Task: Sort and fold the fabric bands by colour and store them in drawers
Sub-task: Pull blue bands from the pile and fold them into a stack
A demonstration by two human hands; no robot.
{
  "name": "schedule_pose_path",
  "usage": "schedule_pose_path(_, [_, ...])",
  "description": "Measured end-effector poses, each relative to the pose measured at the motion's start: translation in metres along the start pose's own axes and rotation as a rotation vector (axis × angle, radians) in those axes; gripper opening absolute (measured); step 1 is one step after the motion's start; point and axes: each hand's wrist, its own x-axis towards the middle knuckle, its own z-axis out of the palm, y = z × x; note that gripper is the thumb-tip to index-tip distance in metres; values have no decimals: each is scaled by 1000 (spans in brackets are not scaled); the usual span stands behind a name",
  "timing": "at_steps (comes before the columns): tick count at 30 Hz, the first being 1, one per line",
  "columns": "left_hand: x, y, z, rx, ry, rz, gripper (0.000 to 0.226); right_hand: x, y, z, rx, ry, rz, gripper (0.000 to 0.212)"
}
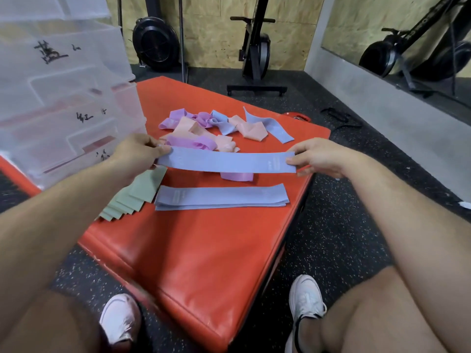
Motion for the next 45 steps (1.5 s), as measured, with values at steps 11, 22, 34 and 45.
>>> schedule_pose_path(11, [-40,-36,2,587,-45,252,20,-14,24,41,-271,27,10,21])
schedule_pose_path(22, [-33,-63,8,922,-91,498,19,-14,30,67,-444,114,-6,14])
schedule_pose_path(34, [-39,-32,23,835,-52,592,13,-7,-1,72,-716,151,-148,5])
schedule_pose_path(45, [53,69,135,742,-202,693,40,46,-18,56,-684,326,-231,45])
